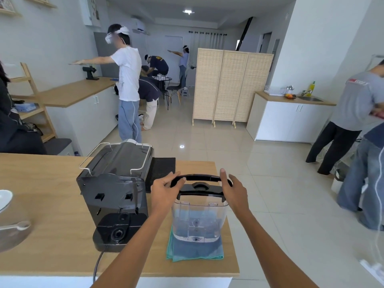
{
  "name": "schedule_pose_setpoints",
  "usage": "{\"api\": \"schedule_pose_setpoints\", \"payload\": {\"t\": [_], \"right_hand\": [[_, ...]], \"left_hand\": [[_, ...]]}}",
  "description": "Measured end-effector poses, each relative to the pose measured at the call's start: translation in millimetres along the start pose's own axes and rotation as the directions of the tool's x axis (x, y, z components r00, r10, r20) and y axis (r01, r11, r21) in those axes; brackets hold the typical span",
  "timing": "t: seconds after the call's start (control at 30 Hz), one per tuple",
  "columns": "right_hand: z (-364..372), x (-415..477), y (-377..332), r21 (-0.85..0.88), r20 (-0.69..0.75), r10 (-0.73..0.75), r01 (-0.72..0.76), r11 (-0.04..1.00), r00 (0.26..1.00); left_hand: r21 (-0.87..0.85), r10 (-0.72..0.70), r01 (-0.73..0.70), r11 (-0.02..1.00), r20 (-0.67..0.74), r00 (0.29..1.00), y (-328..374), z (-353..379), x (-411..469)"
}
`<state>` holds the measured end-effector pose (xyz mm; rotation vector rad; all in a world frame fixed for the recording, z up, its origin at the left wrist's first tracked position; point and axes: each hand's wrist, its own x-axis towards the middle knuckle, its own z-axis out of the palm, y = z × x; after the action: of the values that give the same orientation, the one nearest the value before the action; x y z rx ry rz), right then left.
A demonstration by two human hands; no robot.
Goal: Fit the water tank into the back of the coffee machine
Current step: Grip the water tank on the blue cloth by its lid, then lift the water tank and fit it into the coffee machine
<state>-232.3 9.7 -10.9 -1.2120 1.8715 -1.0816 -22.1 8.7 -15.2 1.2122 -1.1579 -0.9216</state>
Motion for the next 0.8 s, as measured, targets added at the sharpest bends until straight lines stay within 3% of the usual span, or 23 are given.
{"api": "schedule_pose_setpoints", "payload": {"t": [0.23, 0.47, 0.8], "right_hand": [[3.5, -0.9, -4.5, -0.005, 0.003, -0.039, 0.039, 0.999, 0.999], [-0.3, -2.0, -5.1, 0.011, 0.033, -0.047, 0.046, 0.999, 0.998], [-7.5, -13.2, 0.7, 0.053, 0.111, -0.133, 0.128, 0.990, 0.985]], "left_hand": [[0.137, -0.093, 0.072, 0.988, 0.150, 0.984, -3.6, -3.4, 6.2], [0.283, -0.205, 0.145, 0.948, 0.195, 0.959, 2.8, 3.4, 8.8], [0.169, -0.244, 0.204, 0.964, 0.260, 0.934, -3.6, -1.5, 10.5]]}}
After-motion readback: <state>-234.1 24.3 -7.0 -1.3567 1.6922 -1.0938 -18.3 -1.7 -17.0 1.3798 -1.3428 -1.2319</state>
